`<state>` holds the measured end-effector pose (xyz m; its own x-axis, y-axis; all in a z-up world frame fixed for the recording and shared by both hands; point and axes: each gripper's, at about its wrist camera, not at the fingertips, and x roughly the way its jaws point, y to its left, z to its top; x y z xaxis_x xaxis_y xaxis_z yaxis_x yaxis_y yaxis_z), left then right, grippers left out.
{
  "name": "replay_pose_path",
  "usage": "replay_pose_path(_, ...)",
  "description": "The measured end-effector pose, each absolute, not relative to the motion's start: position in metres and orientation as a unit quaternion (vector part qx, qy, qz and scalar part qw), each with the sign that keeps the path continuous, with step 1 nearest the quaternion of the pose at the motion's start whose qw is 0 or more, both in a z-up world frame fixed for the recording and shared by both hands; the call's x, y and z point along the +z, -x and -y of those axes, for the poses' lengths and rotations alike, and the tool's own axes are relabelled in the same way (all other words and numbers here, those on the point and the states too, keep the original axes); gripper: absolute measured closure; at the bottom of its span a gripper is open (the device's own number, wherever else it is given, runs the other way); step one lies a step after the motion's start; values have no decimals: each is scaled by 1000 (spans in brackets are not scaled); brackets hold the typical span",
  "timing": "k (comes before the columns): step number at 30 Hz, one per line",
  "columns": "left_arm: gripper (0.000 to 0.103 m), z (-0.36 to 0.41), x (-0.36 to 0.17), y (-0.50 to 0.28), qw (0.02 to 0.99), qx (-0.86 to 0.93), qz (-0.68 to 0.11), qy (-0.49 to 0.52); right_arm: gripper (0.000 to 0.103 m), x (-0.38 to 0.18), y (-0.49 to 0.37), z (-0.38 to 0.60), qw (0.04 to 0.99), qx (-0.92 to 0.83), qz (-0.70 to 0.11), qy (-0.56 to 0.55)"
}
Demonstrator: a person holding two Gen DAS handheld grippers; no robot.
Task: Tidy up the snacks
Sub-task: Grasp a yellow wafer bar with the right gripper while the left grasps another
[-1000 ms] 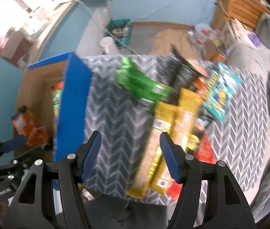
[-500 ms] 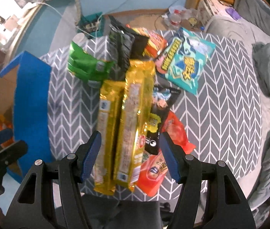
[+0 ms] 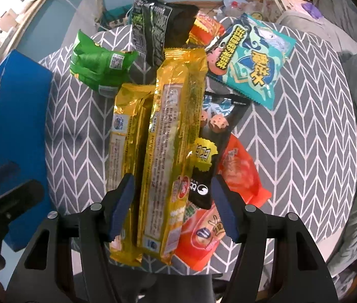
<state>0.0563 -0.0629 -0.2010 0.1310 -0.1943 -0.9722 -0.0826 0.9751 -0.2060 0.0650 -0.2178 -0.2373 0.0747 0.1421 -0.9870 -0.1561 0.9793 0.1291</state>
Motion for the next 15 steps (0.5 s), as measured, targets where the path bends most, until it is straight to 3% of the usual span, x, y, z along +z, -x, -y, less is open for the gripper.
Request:
replay_pose_path(2, 36, 63, -205, -57, 742, -36, -661, 110, 39, -242, -66, 214, 732, 104, -674, 6)
replay_pose_path(6, 36, 65, -209, -59, 739, -35, -663, 114, 63, -253, -66, 209, 723, 112, -681, 9)
replay_pose_path(15, 33, 76, -219, -62, 725, -49, -674, 135, 74, -240, -65, 227, 730, 127, -671, 3)
